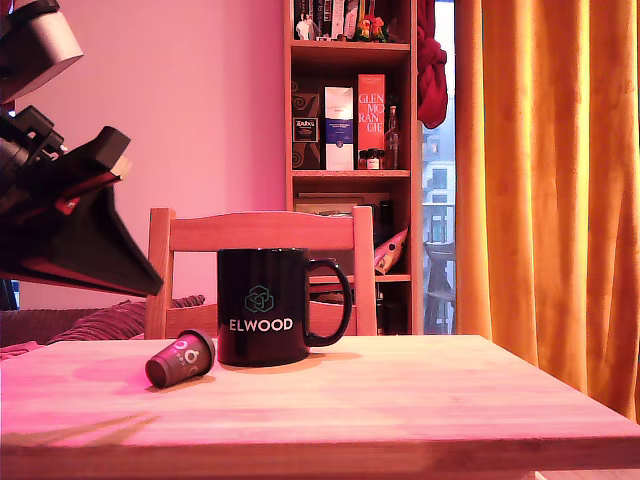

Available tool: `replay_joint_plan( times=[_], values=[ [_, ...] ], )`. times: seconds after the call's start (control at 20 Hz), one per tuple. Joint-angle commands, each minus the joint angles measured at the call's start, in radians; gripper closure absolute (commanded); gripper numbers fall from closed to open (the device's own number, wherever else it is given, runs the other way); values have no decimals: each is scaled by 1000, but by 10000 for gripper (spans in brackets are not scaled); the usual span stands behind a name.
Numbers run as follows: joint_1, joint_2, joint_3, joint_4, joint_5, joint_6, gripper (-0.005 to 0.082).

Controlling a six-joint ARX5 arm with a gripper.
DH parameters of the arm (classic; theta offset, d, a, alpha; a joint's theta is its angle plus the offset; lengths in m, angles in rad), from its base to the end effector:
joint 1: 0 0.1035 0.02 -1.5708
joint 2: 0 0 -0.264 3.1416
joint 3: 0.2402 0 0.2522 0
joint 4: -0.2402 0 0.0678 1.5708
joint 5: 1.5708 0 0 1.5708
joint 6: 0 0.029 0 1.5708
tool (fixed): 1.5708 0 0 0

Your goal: Pick up the coffee capsules on the table and drop them inside the coffee cup

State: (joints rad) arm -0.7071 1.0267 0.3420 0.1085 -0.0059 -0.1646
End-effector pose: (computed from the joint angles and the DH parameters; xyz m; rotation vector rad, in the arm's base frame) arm 0.1462 -0.1247 0.1682 0.0512 0.6040 -0.6327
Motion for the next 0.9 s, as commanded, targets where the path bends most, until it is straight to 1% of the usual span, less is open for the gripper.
replay_joint_plan(
  times=[0.0,0.05,0.15,0.2,0.3,0.4,0.45,0.5,0.55,0.6,0.65,0.85],
  values=[
    [0,1,-9,-5,-3,64,241],
    [2,13,-10,-7,-3,84,241],
    [14,42,-10,6,-2,98,242],
    [19,56,-16,35,-2,107,242],
    [27,80,-48,145,11,122,245],
    [40,94,-87,240,17,121,252],
    [48,94,-99,261,17,125,252],
    [55,94,-109,277,18,144,252],
    [65,94,-119,293,18,153,252],
    [80,94,-129,317,26,171,252],
    [96,94,-136,337,37,174,252],
    [150,104,-139,375,107,192,252]
  ],
)
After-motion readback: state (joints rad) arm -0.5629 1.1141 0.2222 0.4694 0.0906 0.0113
